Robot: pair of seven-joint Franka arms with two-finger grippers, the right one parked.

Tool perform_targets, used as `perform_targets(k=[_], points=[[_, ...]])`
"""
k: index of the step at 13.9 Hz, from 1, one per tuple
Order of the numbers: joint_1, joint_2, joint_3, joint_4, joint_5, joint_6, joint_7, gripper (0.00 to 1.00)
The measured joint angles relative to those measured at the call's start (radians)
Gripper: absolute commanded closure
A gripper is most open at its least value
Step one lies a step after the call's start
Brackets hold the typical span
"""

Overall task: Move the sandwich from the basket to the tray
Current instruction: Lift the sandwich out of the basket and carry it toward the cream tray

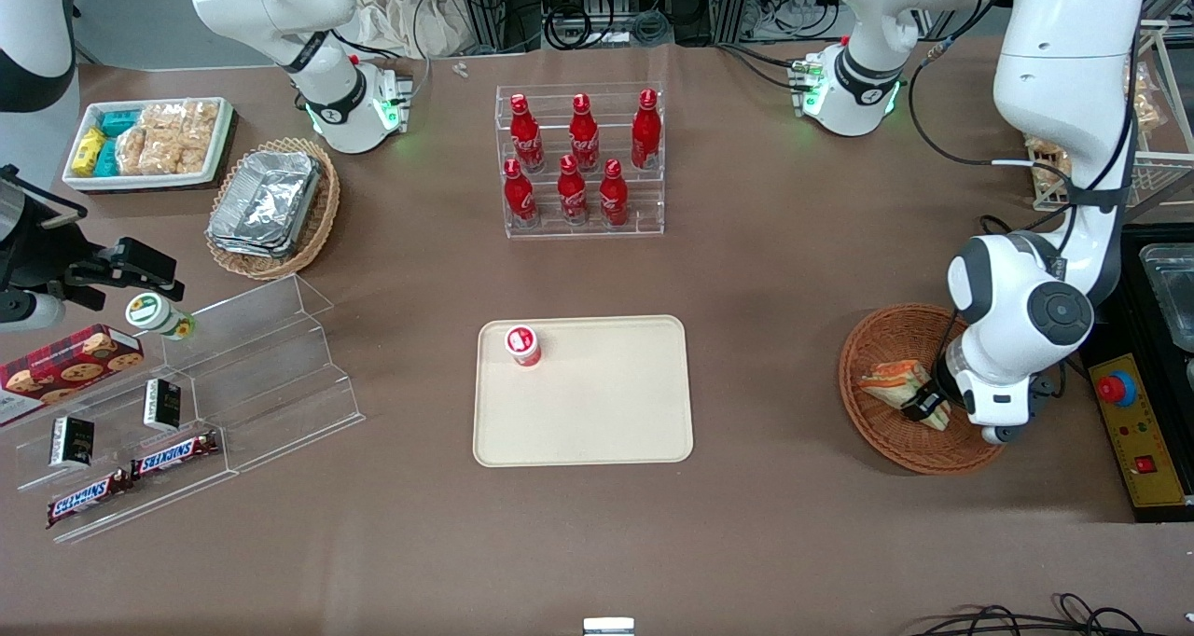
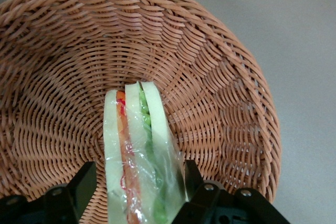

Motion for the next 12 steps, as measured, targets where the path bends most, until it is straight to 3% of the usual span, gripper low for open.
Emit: perform_targets(k=[1, 2, 8, 12], points=[[0.000, 0.000, -0.001, 0.000, 0.000, 0.005, -0.007, 0.90], [0.000, 0.000, -0.001, 0.000, 0.000, 0.009, -0.015, 1.00], [-0.005, -0.068, -0.007, 0.018, 0.000, -0.050, -0.038, 1.00], [-0.024, -0.191, -0.017, 0.194, 0.000, -0.483, -0.039, 1.00]])
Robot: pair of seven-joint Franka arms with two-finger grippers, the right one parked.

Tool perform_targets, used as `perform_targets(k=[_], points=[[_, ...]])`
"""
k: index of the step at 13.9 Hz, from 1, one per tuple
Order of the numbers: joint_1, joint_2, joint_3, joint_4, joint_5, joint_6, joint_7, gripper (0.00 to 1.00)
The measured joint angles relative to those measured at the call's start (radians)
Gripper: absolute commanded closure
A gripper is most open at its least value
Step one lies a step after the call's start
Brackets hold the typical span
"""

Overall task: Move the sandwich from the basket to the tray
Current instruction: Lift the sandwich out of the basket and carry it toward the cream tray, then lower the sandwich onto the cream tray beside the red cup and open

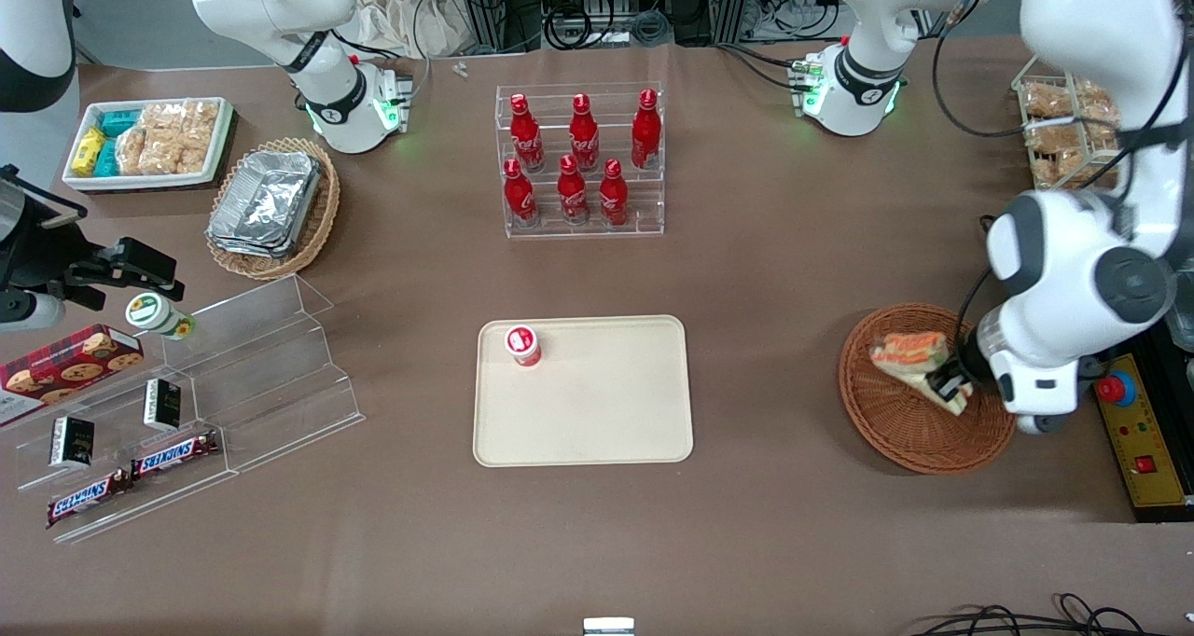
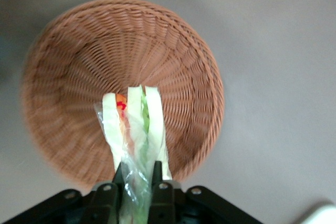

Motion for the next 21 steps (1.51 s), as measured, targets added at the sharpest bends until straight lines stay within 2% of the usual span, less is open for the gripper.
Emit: perform_targets(k=[2, 4, 8, 10, 13, 17, 21], points=[[-0.001, -0.041, -0.028, 0.144, 0.000, -0.221, 0.016, 1.00], [-0.003, -0.055, -0.059, 0.261, 0.000, -0.367, 0.056, 1.00], [-0.006, -0.056, -0.171, 0.316, 0.000, -0.407, 0.181, 1.00], [-0.010, -0.039, -0.253, 0.314, 0.014, -0.407, 0.204, 1.00], [-0.084, 0.019, -0.343, 0.312, 0.115, -0.355, 0.205, 1.00], [-0.197, 0.111, -0.349, 0.308, 0.140, -0.223, 0.212, 1.00], [-0.264, 0.287, -0.349, 0.303, 0.173, -0.003, 0.214, 1.00]])
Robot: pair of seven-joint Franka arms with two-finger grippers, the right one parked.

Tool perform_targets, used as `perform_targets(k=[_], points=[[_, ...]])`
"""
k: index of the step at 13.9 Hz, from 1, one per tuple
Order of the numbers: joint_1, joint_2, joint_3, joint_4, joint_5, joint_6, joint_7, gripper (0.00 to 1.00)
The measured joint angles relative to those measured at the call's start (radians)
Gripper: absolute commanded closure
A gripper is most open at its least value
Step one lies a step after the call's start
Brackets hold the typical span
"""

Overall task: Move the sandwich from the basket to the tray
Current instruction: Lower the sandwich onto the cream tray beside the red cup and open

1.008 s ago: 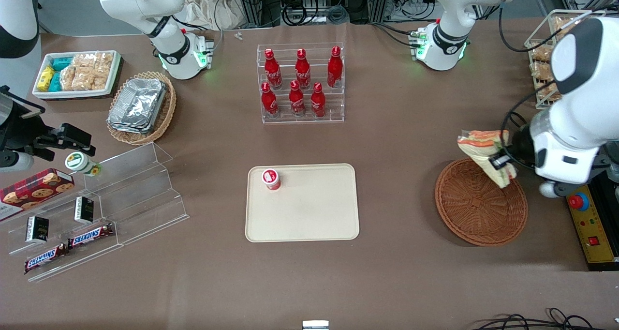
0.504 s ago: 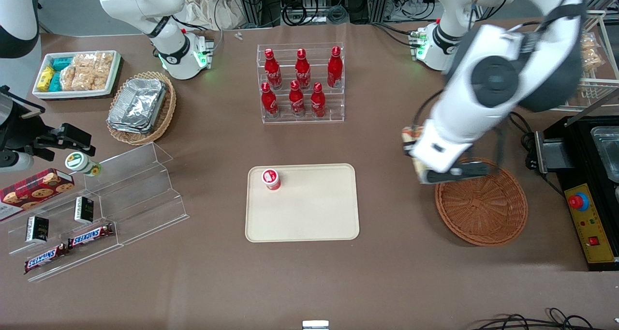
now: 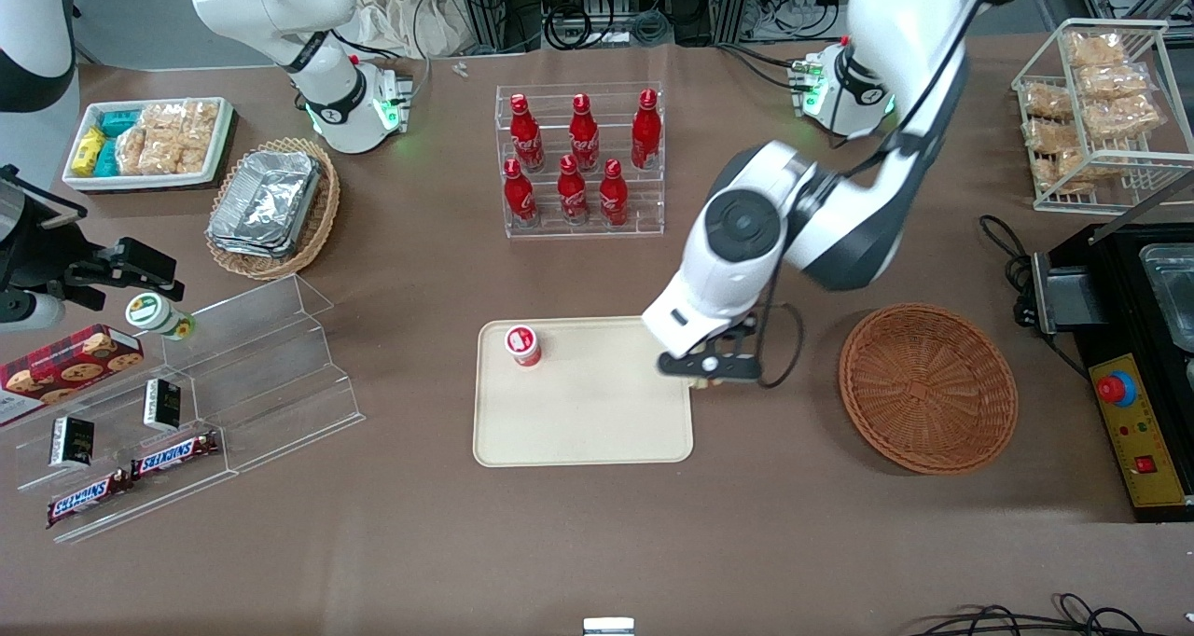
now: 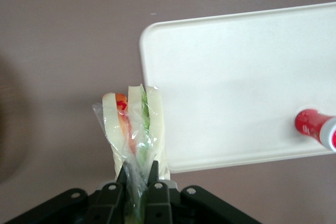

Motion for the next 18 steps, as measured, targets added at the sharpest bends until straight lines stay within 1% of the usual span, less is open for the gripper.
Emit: perform_targets(k=[4, 7, 8, 9, 10, 14, 16, 18], points=[[-0.013, 0.151, 0.001, 0.000, 0.042, 0.175, 0.011, 1.00], [-0.013, 0.215, 0.001, 0.002, 0.085, 0.218, 0.015, 1.00], [-0.013, 0.229, 0.001, 0.003, 0.088, 0.222, 0.016, 0.85], [-0.013, 0.237, 0.001, 0.007, 0.088, 0.228, 0.016, 0.32], [-0.013, 0.239, 0.001, 0.009, 0.088, 0.229, 0.016, 0.01], [-0.013, 0.235, -0.001, 0.023, 0.087, 0.218, 0.013, 0.01], [-0.012, 0.209, -0.001, 0.043, 0.081, 0.124, 0.013, 0.01], [-0.009, 0.146, -0.001, 0.061, 0.065, 0.004, 0.016, 0.01]])
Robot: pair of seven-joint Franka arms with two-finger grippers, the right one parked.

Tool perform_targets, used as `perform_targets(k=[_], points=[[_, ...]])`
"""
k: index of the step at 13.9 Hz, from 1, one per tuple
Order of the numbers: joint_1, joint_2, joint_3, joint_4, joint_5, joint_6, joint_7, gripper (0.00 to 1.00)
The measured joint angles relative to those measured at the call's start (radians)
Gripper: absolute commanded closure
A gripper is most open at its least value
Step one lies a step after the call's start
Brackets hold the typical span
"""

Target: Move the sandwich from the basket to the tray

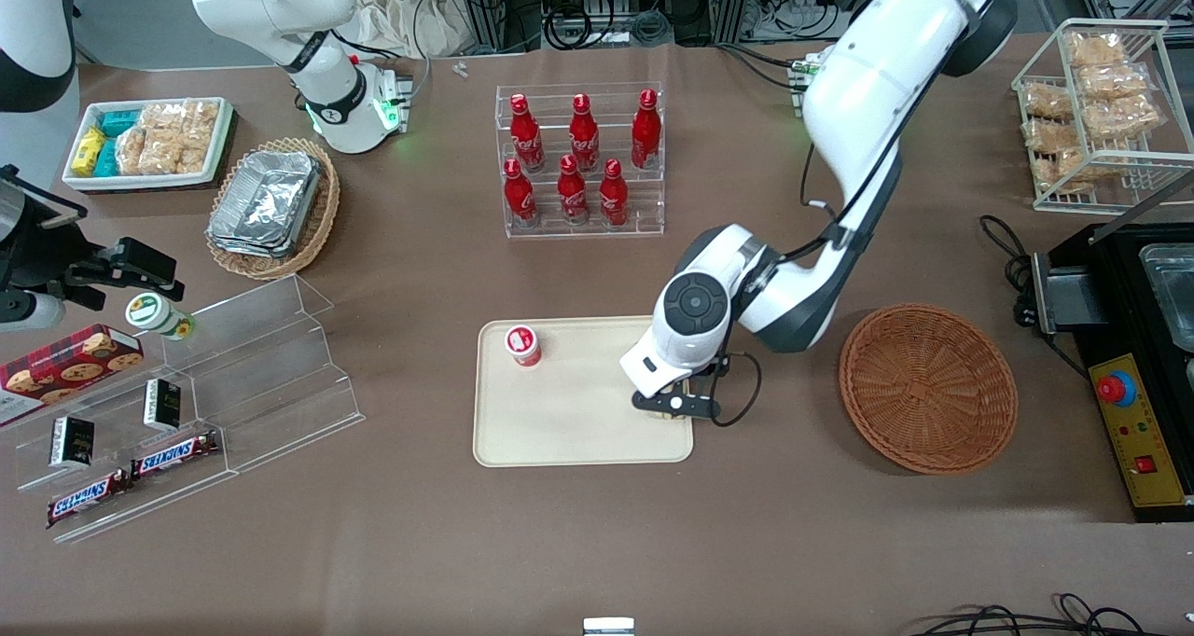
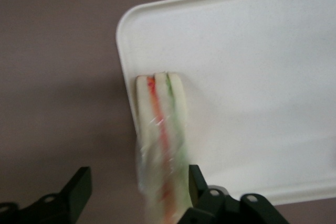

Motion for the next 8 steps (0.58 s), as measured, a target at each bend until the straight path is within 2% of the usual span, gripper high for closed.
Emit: perform_targets(k=[4, 8], points=[[0.039, -0.182, 0.005, 0.007, -0.010, -0.232, 0.102, 0.01], [0.149, -0.307, 0.011, 0.005, -0.021, -0.347, 0.231, 0.01]])
